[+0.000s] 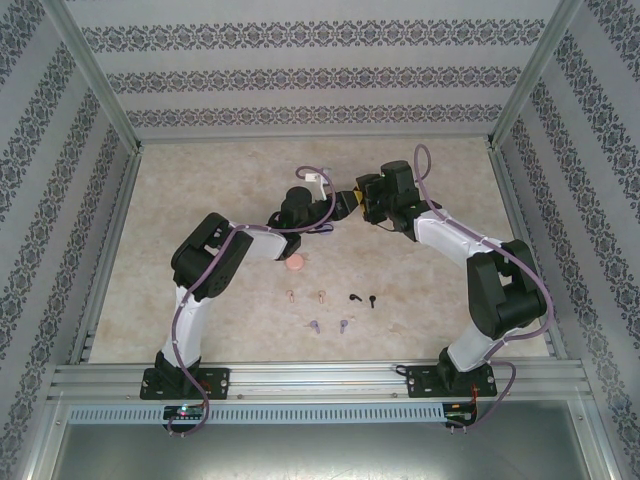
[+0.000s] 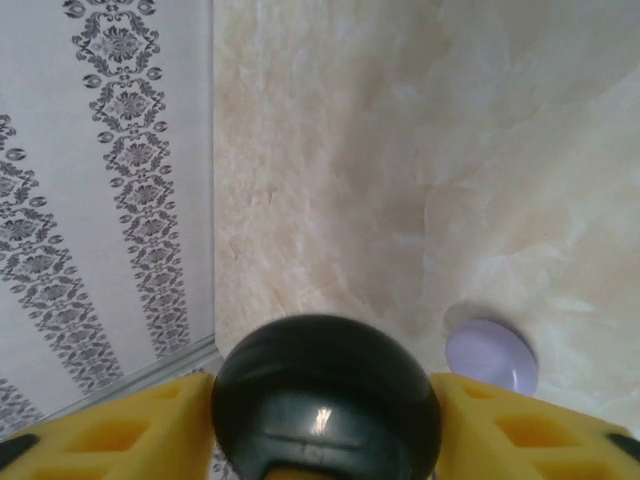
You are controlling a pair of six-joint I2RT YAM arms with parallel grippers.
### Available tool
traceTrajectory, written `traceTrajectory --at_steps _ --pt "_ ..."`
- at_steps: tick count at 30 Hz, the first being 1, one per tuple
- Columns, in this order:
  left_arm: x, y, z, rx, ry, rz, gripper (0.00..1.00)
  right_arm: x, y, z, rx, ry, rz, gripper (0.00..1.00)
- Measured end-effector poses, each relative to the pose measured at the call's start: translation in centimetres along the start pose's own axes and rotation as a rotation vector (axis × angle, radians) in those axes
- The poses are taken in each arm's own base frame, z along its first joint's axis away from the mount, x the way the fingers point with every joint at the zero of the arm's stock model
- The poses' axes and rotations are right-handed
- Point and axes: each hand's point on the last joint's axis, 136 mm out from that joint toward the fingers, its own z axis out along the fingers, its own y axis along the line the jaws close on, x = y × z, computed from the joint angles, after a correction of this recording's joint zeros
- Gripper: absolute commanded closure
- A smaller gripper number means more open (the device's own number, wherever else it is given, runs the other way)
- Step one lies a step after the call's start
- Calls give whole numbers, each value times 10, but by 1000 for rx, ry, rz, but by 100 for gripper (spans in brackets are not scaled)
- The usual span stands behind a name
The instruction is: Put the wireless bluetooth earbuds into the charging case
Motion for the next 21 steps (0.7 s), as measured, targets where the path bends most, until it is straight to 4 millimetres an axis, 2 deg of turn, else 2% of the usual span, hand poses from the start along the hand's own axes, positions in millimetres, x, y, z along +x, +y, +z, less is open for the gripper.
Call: traceTrajectory --at_steps 3,6,11,14,17,21 --pt "0 4 0 -11 -8 -28 100 -1 6 -2 -25 10 0 24" --pt "1 4 0 -13 -5 -40 100 -11 8 -14 -44 4 -11 23" --pt "7 13 -3 -30 50 -62 100 -44 25 -55 -119 -56 -149 21" --pt "7 17 -12 -44 99 -69 100 -56 26 -71 -143 -82 -285 21" --pt "0 11 -22 -40 149 -47 100 -54 13 -71 -135 -44 -462 22" --pt "-9 -9 -32 -5 203 5 100 -37 0 -64 -148 55 -654 23"
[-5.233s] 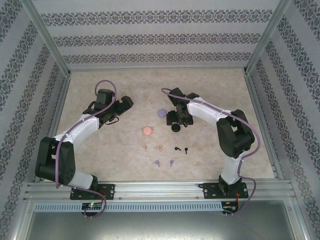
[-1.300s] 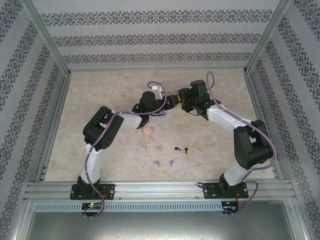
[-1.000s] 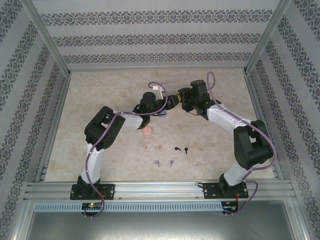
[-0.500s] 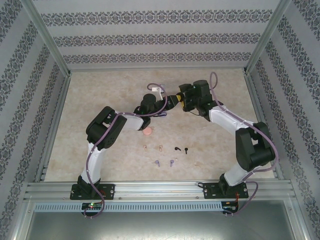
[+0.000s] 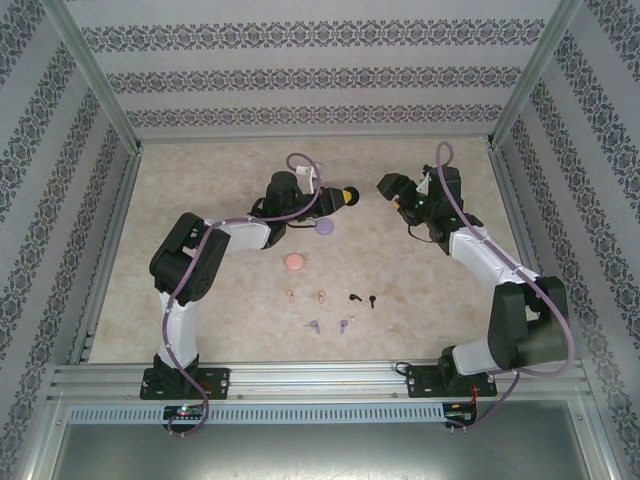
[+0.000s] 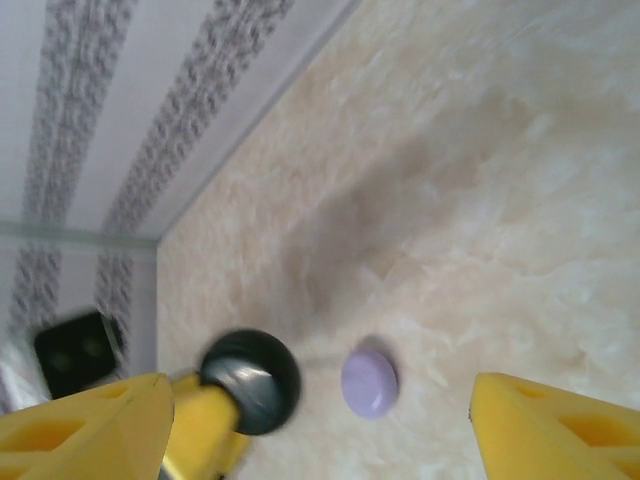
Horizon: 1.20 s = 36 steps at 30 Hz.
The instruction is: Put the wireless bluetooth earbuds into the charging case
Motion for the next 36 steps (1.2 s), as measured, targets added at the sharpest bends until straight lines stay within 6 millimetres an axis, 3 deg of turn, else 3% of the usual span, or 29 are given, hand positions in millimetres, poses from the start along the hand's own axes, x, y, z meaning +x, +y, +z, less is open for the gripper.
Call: traceTrajectory --at_steps 6,14,23,30,36 --pt "1 -28 -3 67 83 70 100 21 9 3 -112 93 -179 25" --pt "8 -33 -3 86 141 77 100 33 12 14 -192 160 -241 28" --pt "13 -26 -4 60 165 54 100 40 1 26 -198 195 -233 36" --pt "14 -33 -5 79 174 61 100 35 -28 35 -138 189 -187 39" --pt "11 -42 -7 98 170 73 100 45 -41 22 -116 199 -157 38"
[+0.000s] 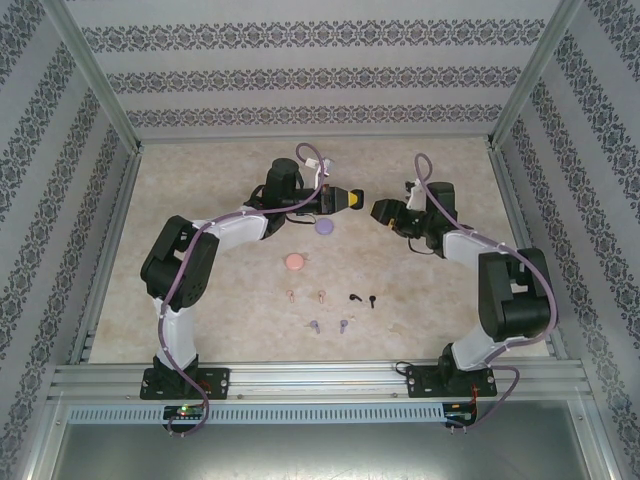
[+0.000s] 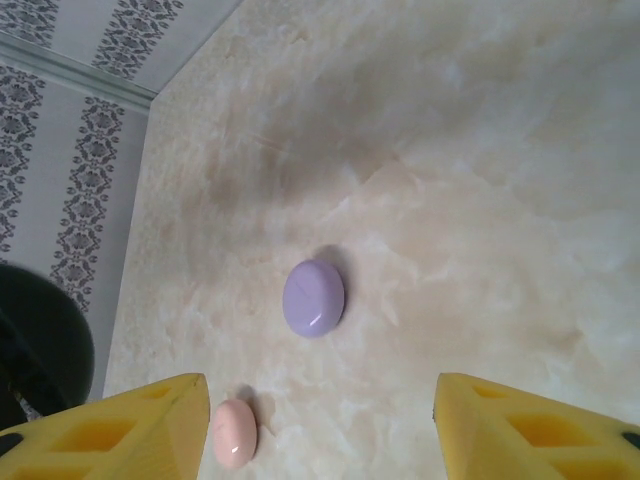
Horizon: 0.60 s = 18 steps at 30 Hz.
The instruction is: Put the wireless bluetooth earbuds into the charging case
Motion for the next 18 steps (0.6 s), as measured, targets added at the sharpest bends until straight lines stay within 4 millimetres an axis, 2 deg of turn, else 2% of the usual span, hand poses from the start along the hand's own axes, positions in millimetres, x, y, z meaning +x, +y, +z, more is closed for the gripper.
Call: traceTrajectory --at_steps 2,5,8,18 --pt "-1 -2 0 8 -3 8 100 3 7 -10 -16 -10 -6 38" --pt "-2 -5 0 23 -5 16 100 1 30 -25 -73 -34 -45 38" --pt "-3 -10 0 41 -7 17 100 -3 46 -32 -120 -50 -79 38" --pt "-4 -25 4 92 -11 23 100 -2 54 -26 -147 -27 -86 42"
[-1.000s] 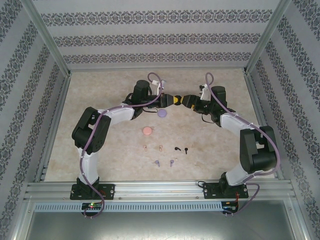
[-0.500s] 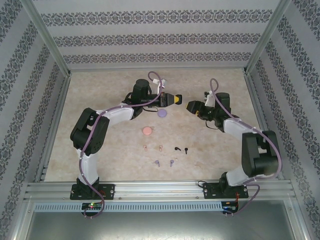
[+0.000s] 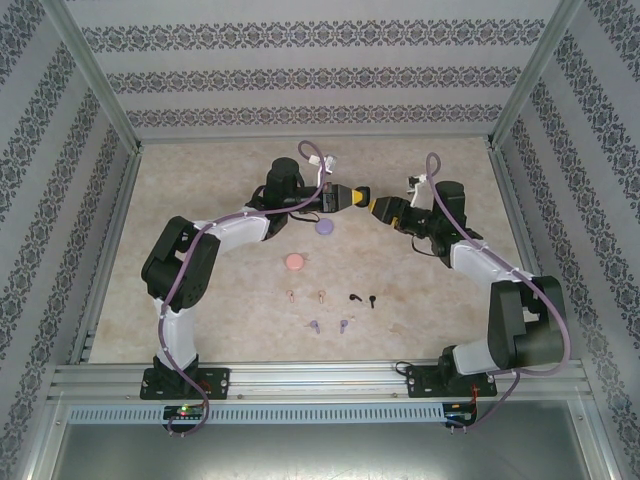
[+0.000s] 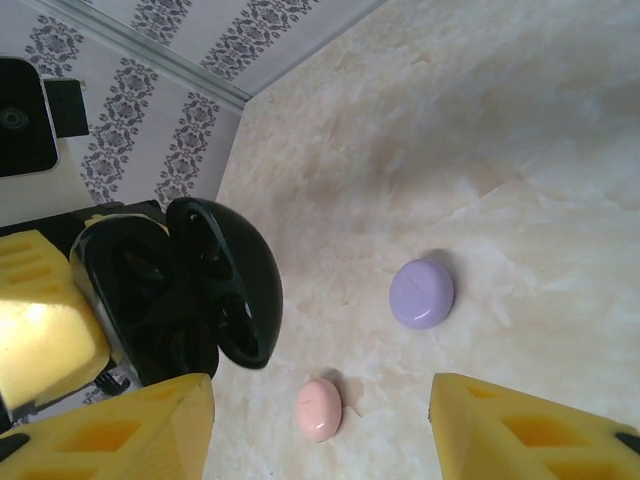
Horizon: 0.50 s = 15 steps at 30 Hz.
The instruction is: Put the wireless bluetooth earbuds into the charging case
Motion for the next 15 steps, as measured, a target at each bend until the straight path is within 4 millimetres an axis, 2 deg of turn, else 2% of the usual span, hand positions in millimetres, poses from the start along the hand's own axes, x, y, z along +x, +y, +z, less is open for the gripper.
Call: traceTrajectory --at_steps 6,15 --pt "4 -4 3 9 11 -7 100 -6 2 2 -3 -4 -3 45" --pt "6 -5 5 10 16 -10 100 -3 -7 8 4 13 15 57"
